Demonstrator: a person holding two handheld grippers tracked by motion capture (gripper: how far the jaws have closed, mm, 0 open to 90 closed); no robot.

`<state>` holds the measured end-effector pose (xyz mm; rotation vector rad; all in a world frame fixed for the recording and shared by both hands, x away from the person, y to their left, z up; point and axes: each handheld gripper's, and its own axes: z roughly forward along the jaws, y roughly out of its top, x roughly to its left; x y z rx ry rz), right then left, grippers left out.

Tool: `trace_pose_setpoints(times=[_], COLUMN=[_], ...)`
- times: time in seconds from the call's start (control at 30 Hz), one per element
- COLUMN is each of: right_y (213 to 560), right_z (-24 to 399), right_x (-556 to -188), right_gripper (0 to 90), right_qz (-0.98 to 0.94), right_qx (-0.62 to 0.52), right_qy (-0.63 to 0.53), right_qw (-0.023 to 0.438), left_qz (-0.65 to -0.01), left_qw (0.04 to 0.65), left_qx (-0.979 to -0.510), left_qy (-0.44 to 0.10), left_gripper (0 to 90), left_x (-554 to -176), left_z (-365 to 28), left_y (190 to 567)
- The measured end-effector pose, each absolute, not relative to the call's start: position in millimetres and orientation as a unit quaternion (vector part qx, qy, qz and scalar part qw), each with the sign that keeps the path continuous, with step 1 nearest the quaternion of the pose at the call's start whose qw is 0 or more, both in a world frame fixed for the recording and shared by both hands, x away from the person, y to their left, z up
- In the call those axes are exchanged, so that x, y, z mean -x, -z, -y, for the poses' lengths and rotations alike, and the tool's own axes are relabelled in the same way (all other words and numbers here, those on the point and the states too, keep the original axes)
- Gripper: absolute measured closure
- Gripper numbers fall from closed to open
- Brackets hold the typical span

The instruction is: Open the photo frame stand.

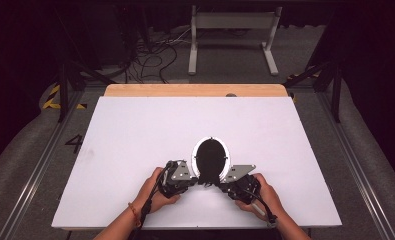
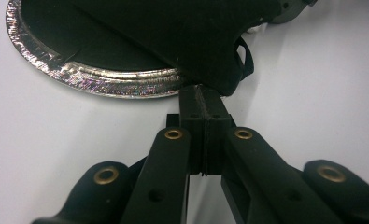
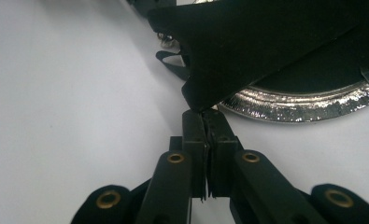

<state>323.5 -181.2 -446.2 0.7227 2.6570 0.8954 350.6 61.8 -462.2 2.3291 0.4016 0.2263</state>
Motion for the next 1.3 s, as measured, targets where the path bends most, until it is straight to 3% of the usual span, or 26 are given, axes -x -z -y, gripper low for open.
trace_pose_setpoints(times=[0.1,0.37,0.53,0.6,0.67,0.87,1.0,1.17,1.3], right_y=[444.8,445.1,449.9,451.4,455.2,464.8,470.1,471.8,474.3], right_z=[181.8,193.3,200.2,201.8,205.3,207.4,210.0,208.2,204.6], right_x=[-324.7,-329.5,-336.9,-338.2,-342.6,-350.3,-353.7,-355.0,-355.8], right_gripper=[89.2,77.8,60.1,57.4,48.9,47.3,44.8,41.6,45.6], right_qz=[-0.897,-0.872,-0.846,-0.84,-0.821,-0.75,-0.708,-0.673,-0.647], right_qx=[-0.257,-0.285,-0.319,-0.325,-0.347,-0.404,-0.449,-0.487,-0.509], right_qy=[-0.339,-0.389,-0.428,-0.434,-0.452,-0.51,-0.523,-0.535,-0.548], right_qw=[0.122,0.085,0.022,0.005,-0.042,-0.122,-0.151,-0.155,-0.15], left_qz=[-0.147,-0.149,-0.148,-0.148,-0.147,-0.14,-0.139,-0.138,-0.137], left_qw=[0.368,0.382,0.383,0.384,0.385,0.379,0.372,0.368,0.369], left_qx=[-0.913,-0.906,-0.905,-0.905,-0.904,-0.907,-0.91,-0.912,-0.912], left_qy=[-0.097,-0.104,-0.107,-0.108,-0.112,-0.114,-0.116,-0.117,-0.117], left_gripper=[87.3,86.0,86.2,86.8,87.1,87.4,86.9,87.1,86.8], left_x=[-348.5,-347.9,-347.5,-347.5,-346.4,-345.6,-345.5,-346.9,-348.2], left_z=[-60.2,-59.5,-58.9,-59.0,-57.5,-55.7,-54.5,-54.4,-55.3], left_y=[461.3,458.4,457.6,457.7,457.9,457.8,459.7,462.1,461.7])
